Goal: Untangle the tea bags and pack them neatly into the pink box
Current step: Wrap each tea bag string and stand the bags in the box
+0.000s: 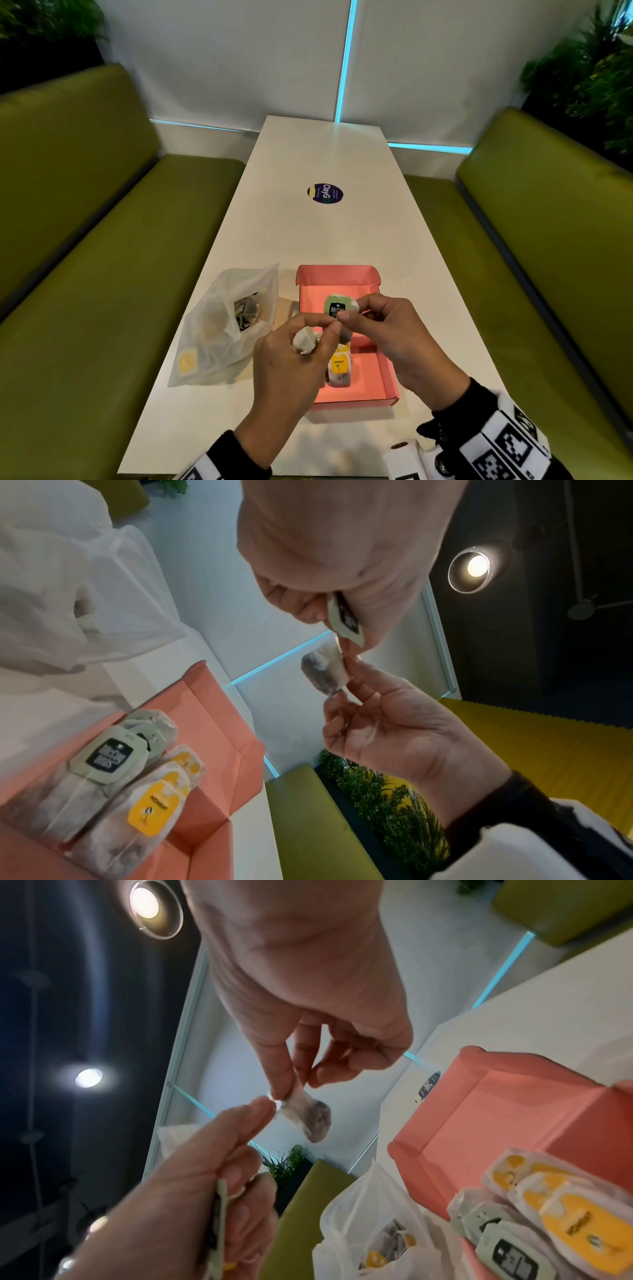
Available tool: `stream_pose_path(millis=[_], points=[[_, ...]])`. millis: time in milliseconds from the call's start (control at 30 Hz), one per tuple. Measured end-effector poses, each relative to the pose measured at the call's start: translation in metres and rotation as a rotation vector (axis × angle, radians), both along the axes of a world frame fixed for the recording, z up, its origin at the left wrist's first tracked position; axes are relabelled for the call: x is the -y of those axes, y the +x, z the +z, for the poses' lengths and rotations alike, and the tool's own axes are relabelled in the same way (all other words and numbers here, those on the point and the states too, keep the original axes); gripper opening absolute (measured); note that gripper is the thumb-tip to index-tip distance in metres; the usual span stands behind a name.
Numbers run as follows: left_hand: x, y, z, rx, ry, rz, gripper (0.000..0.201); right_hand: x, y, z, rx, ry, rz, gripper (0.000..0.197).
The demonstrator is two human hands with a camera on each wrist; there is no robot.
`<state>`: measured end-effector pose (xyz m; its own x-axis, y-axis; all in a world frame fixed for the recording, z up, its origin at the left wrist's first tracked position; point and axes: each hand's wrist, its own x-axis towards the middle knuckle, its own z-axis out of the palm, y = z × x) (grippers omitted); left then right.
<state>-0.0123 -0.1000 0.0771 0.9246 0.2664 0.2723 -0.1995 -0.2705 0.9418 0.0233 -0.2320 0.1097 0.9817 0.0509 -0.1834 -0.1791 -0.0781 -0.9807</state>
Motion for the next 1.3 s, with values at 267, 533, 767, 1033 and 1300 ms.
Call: stream_pose_path(millis=[267,533,767,1033,1300], points=[[-0.017,0.012,0.004,-0.068,-0.335,-0.068,0.023,0.006,0.001,0.006,-0.020,0.024,0.019,0.007],[-0.019,0.020,0.005,-0.133,-0.252,-0.219,0.020,0.005,-0.002,0.009,-0.026,0.067,0.073,0.007],[-0.013,0.013,0.008,-0.047,-0.141,-0.163,0.008,0.012,-0.003,0.009,0.028,-0.089,0.115,0.032],[-0.015,0.012,0.003,0.107,0.078,-0.164,0.011,0.019,0.002,0.029,0.374,-0.413,0.411,0.028],[-0.018,0.010,0.001,0.207,0.200,-0.192,0.028,0.026,0.010,0.030,0.305,-0.469,0.455,0.017]])
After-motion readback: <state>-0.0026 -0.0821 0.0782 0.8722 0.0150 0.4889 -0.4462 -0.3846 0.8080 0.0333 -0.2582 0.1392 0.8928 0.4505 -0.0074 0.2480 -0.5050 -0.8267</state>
